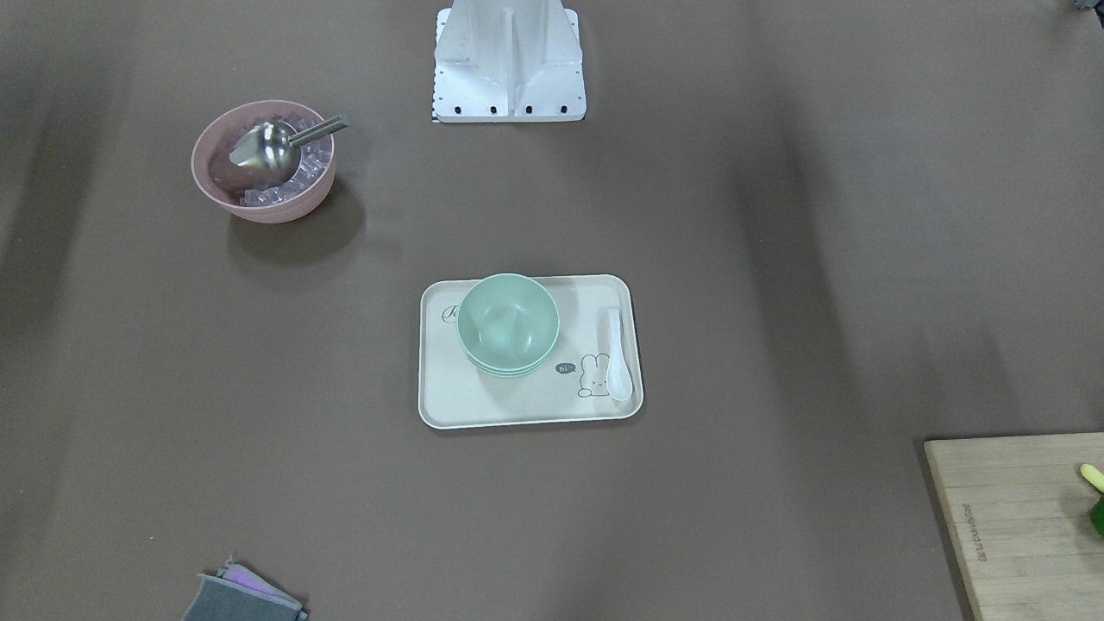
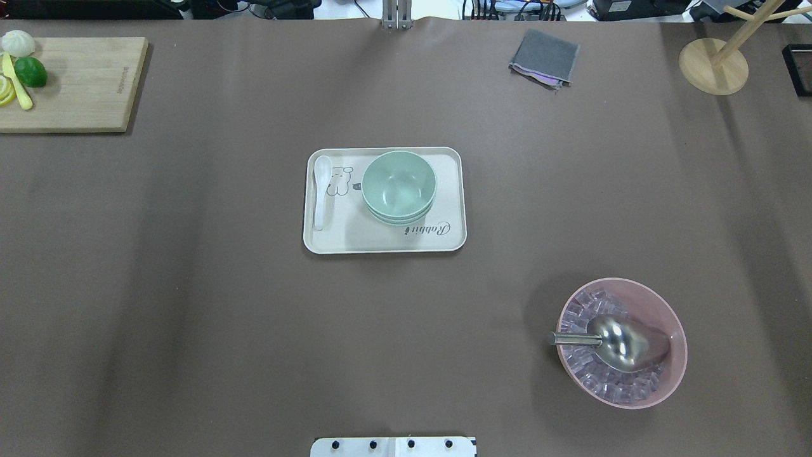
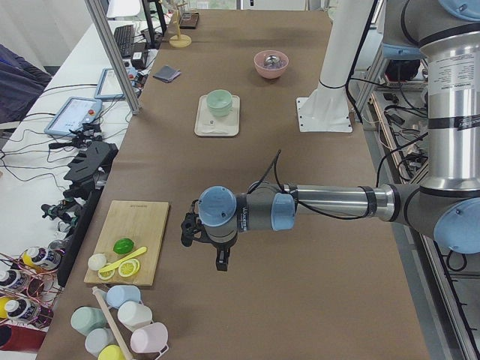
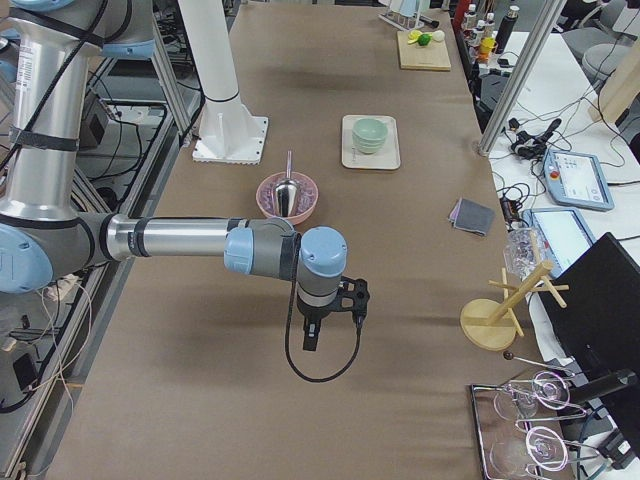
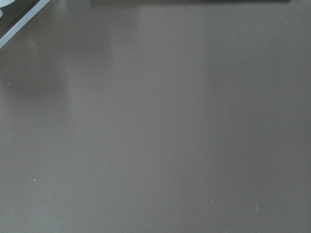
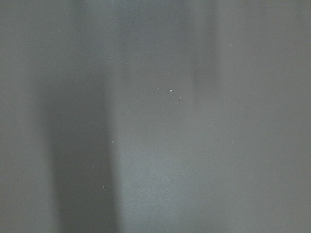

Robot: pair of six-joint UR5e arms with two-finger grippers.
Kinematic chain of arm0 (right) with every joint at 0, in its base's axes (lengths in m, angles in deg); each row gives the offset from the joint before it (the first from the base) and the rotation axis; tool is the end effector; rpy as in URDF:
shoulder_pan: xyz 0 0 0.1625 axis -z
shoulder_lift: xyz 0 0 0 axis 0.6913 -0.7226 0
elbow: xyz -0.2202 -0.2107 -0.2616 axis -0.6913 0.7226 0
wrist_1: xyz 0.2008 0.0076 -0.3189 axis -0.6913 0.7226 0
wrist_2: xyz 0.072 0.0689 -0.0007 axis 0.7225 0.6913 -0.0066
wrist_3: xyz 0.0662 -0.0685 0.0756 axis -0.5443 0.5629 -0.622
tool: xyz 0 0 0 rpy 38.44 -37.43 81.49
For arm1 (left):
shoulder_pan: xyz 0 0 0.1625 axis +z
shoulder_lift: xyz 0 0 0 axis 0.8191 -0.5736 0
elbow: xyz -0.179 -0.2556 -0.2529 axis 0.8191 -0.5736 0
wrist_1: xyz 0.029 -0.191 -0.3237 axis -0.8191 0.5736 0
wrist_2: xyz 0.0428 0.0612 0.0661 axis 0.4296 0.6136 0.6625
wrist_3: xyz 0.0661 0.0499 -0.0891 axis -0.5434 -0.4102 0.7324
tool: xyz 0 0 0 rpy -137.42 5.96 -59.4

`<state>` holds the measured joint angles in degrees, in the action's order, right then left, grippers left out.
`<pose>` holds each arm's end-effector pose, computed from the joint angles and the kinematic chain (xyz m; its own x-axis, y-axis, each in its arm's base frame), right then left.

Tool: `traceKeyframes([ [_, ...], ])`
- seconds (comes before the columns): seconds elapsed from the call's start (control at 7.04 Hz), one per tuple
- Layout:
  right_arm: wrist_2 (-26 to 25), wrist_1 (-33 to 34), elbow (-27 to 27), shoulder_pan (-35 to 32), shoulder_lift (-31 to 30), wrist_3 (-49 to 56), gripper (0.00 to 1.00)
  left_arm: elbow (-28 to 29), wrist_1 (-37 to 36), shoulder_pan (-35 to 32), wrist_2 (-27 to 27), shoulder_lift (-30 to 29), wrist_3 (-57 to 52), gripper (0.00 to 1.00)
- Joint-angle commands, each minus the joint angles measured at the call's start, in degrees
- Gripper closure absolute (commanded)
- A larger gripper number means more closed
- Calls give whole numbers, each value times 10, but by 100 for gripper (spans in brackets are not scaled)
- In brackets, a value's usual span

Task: Stack green bowls together

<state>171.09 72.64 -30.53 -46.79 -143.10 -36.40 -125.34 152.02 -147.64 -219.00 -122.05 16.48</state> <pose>0.0542 -0.3555 0.6370 0.7350 0.0344 0.6772 0.0191 0.9973 -0.0714 -0.0570 -0.3985 0.6365 0.6273 0.0413 -0.7777 -0.0157 0.9991 0.0403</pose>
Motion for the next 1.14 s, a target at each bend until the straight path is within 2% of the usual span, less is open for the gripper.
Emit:
traceKeyframes([
  [0.0,0,-8,-1,0,2,0,0,10,2,0,0,-5,1,1],
  [0.99,3,-12,-2,2,0,0,0,11,1,-1,0,3,7,1],
])
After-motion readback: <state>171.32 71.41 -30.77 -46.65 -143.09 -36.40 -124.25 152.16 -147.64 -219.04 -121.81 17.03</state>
